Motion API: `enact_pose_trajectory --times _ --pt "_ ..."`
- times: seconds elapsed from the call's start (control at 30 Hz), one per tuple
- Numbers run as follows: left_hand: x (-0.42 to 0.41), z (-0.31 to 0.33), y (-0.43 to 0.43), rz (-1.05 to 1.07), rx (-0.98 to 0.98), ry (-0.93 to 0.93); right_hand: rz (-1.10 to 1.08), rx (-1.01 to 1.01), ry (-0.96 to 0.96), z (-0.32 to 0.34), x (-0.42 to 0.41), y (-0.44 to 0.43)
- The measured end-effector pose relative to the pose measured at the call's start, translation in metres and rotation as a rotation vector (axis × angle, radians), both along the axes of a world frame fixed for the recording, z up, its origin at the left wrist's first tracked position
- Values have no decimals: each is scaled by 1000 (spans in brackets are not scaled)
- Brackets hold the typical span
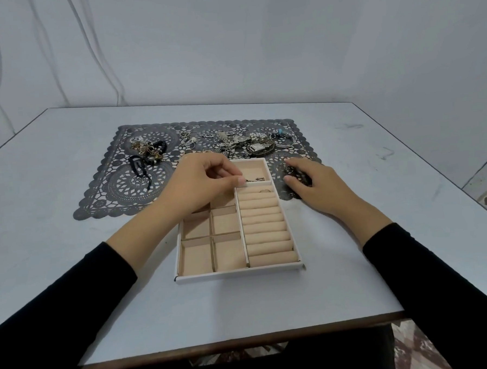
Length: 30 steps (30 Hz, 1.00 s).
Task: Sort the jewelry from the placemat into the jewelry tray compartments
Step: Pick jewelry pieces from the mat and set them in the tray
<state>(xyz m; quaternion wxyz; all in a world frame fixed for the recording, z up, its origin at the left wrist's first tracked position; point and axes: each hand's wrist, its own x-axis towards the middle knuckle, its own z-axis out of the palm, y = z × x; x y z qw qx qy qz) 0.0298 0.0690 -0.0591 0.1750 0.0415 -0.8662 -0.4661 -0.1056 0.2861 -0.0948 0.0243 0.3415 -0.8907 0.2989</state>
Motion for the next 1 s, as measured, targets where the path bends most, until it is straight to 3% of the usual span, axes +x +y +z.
enact_pose_trajectory --times 0.13,0.3,0.77,1.0 --pt "-2 -1 4 -20 -84 -16 37 185 3 -2 0 -2" --pt "-3 -2 3 -42 -153 -9 44 261 -5 0 1 -2" --pt "-4 0 5 -66 -274 -10 54 221 -12 0 1 -2" --pt "-4 5 -3 -139 -247 -69 39 101 -9 0 2 -1"
